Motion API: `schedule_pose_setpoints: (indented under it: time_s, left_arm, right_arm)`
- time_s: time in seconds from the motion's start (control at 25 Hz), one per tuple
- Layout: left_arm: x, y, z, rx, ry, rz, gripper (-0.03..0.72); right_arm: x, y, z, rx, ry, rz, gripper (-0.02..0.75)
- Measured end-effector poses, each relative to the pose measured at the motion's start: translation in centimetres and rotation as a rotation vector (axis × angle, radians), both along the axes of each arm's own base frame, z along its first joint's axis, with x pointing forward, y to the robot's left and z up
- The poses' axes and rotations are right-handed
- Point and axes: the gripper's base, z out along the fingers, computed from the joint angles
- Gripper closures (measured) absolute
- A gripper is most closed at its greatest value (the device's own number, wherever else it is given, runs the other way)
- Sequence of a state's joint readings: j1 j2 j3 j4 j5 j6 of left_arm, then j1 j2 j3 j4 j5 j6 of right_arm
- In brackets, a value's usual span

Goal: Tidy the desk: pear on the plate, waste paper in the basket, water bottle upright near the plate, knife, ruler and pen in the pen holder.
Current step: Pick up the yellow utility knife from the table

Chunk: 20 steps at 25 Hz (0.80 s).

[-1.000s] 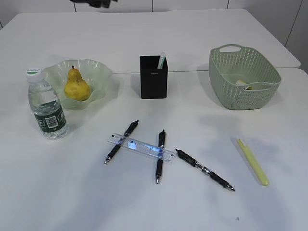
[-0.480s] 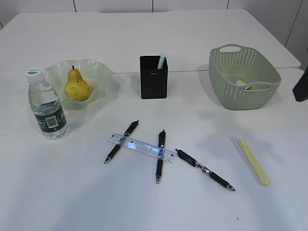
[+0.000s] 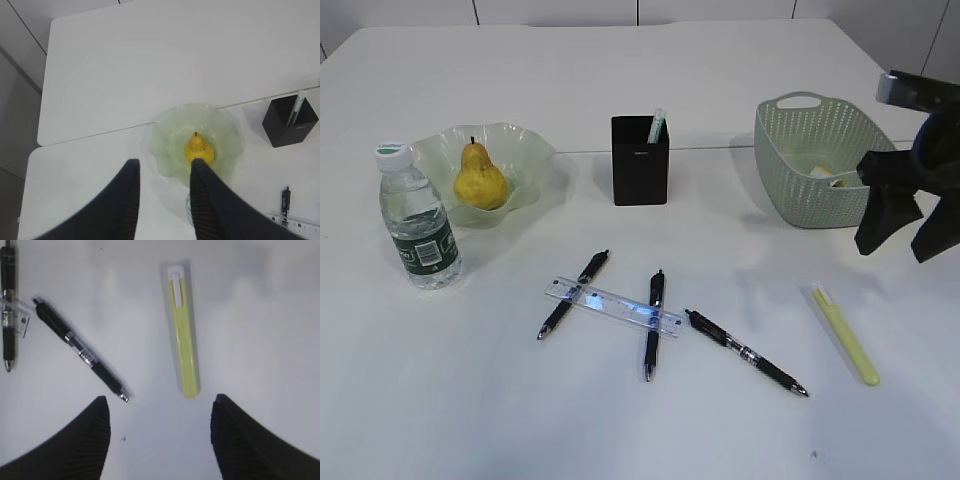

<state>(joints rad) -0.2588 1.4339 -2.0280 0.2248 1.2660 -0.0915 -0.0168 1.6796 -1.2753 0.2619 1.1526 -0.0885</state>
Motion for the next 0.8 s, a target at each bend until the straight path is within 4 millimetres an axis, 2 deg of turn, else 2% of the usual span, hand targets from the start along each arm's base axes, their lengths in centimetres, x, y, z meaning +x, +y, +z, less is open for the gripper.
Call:
schedule_pose_setpoints:
  time_s: [0.16, 0.36, 0.56, 0.8]
  left_arm:
    - [-0.8, 0.3, 0.5, -0.001, -0.018, 0.006, 0.451]
    - [-1.3, 0.4, 0.8, -0.004, -0.030, 0.006, 0.451]
    - [-1.3, 0.4, 0.8, 0.000, -0.031, 0.009, 0.451]
    - [-1.3, 0.5, 0.8, 0.003, -0.030, 0.012, 0.451]
  right_arm:
    - [2.5, 0.3, -2.4, -0.008, 0.001, 0.022, 0.239]
    - [4.5, 2.1, -4.8, -0.056, 0.019, 0.108, 0.239]
    - [5.5, 3.5, -7.4, -0.115, 0.069, 0.161, 0.241]
    - [6.0, 3.3, -9.2, -0.164, 0.113, 0.130, 0.241]
